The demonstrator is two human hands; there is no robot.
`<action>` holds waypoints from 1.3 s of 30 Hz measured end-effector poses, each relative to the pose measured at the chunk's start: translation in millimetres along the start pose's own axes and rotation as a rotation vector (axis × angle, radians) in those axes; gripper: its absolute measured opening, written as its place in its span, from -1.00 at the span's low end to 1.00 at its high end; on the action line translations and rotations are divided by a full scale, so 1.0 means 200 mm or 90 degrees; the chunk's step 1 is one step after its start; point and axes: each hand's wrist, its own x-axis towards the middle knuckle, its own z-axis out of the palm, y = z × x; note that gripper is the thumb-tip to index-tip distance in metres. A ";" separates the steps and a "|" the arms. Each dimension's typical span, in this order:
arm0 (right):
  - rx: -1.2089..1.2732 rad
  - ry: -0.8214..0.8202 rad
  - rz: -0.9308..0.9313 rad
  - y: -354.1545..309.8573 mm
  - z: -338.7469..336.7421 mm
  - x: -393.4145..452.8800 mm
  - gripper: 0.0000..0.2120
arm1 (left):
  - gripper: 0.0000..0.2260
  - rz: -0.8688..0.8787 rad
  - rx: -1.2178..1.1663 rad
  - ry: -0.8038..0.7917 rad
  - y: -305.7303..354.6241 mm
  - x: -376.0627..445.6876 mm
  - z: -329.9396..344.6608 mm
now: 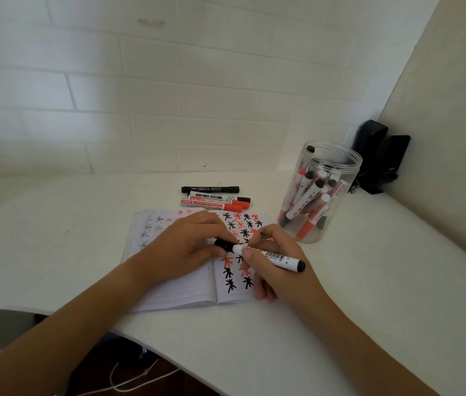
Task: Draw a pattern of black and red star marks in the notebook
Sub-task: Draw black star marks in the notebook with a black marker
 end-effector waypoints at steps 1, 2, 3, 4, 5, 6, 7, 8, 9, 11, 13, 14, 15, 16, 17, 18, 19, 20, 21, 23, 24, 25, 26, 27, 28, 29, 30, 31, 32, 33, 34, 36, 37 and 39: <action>0.001 0.008 -0.002 0.00 0.00 0.00 -0.90 | -0.77 0.001 0.000 0.002 0.00 0.00 0.00; -0.001 0.018 -0.007 0.00 0.00 0.00 -0.89 | -0.77 0.002 0.002 0.005 0.00 0.00 0.00; -0.002 0.028 -0.014 -0.01 -0.01 0.00 -0.88 | -0.77 0.001 0.002 0.008 0.00 0.00 0.00; 0.002 0.035 -0.017 -0.02 -0.01 0.00 -0.88 | -0.78 -0.001 0.001 0.012 0.00 0.00 0.00; 0.015 0.039 -0.018 -0.03 -0.02 0.00 -0.88 | -0.79 -0.004 0.000 0.017 0.00 0.00 0.00; 0.036 0.039 -0.017 -0.04 -0.03 0.00 -0.88 | -0.80 -0.008 0.004 0.022 0.00 0.00 0.00; 0.066 0.033 -0.007 -0.04 -0.03 0.00 -0.88 | -0.81 -0.013 0.012 0.027 0.01 0.00 0.00; 0.105 0.027 0.014 -0.05 -0.03 0.01 -0.83 | -0.82 -0.022 0.020 0.029 0.00 0.00 0.00; 0.144 0.022 0.042 -0.05 -0.04 0.01 -0.76 | -0.83 -0.032 0.026 0.028 0.00 0.00 0.00; 0.171 0.031 0.080 -0.05 -0.04 0.02 -0.74 | -0.81 -0.047 0.038 0.020 -0.01 0.00 0.01; 0.111 0.072 0.070 -0.02 -0.05 0.03 -0.84 | -0.77 -0.054 0.054 0.014 -0.02 0.00 0.02; 0.072 0.092 0.056 -0.01 -0.06 0.03 -0.90 | -0.77 -0.054 0.060 0.017 -0.03 0.01 0.03; 0.031 0.102 0.037 0.01 -0.06 0.03 -0.94 | -0.78 -0.052 0.066 0.021 -0.04 0.01 0.03; -0.010 0.104 0.015 0.02 -0.06 0.03 -0.97 | -0.79 -0.050 0.074 0.026 -0.05 0.00 0.03; -0.045 0.102 -0.007 0.03 -0.06 0.03 -0.98 | -0.78 -0.048 0.083 0.030 -0.05 0.00 0.04; -0.070 0.099 -0.024 0.03 -0.05 0.02 -0.98 | -0.79 -0.045 0.090 0.032 -0.06 0.00 0.04; -0.087 0.095 -0.035 0.03 -0.04 0.02 -0.98 | -0.79 -0.041 0.093 0.035 -0.06 0.00 0.04; -0.101 0.092 -0.043 0.04 -0.03 0.02 -0.94 | -0.80 -0.037 0.094 0.038 -0.06 0.00 0.04; -0.114 0.086 -0.048 0.04 -0.02 0.02 -0.91 | -0.81 -0.033 0.094 0.041 -0.06 -0.01 0.04; -0.128 0.076 -0.056 0.04 -0.01 0.02 -0.88 | -0.81 -0.026 0.093 0.045 -0.06 -0.01 0.04; -0.129 0.075 -0.057 0.04 -0.01 0.01 -0.88 | -0.79 -0.026 0.089 0.045 -0.06 -0.01 0.04; -0.129 0.075 -0.057 0.05 -0.01 0.01 -0.88 | -0.78 -0.026 0.086 0.046 -0.06 -0.01 0.04; -0.131 0.078 -0.060 0.05 -0.01 0.01 -0.88 | -0.77 -0.024 0.082 0.048 -0.07 -0.01 0.04; -0.134 0.081 -0.063 0.05 -0.01 0.01 -0.87 | -0.78 -0.022 0.079 0.052 -0.07 -0.01 0.04; -0.137 0.082 -0.066 0.05 0.00 0.01 -0.87 | -0.79 -0.020 0.077 0.055 -0.07 -0.01 0.04; -0.140 0.082 -0.071 0.05 0.00 0.01 -0.87 | -0.80 -0.015 0.076 0.059 -0.08 -0.01 0.04; -0.145 0.083 -0.075 0.05 0.01 0.01 -0.87 | -0.80 -0.009 0.076 0.063 -0.09 -0.01 0.04; -0.148 0.084 -0.076 0.05 0.01 0.02 -0.86 | -0.80 -0.005 0.077 0.066 -0.09 -0.01 0.04; -0.148 0.084 -0.074 0.05 0.01 0.02 -0.86 | -0.80 -0.004 0.078 0.069 -0.09 -0.01 0.04; -0.143 0.084 -0.068 0.05 0.01 0.02 -0.86 | -0.79 -0.004 0.081 0.071 -0.09 -0.01 0.04; -0.133 0.083 -0.059 0.05 0.01 0.02 -0.85 | -0.78 -0.005 0.085 0.072 -0.09 -0.01 0.04; -0.106 0.079 -0.037 0.06 0.01 0.03 -0.84 | -0.77 -0.006 0.087 0.069 -0.08 -0.01 0.04; -0.098 0.078 -0.026 0.06 0.01 0.03 -0.84 | -0.78 -0.006 0.085 0.068 -0.07 -0.01 0.04; -0.091 0.084 -0.013 0.05 0.01 0.03 -0.84 | -0.79 -0.007 0.081 0.064 -0.07 -0.01 0.04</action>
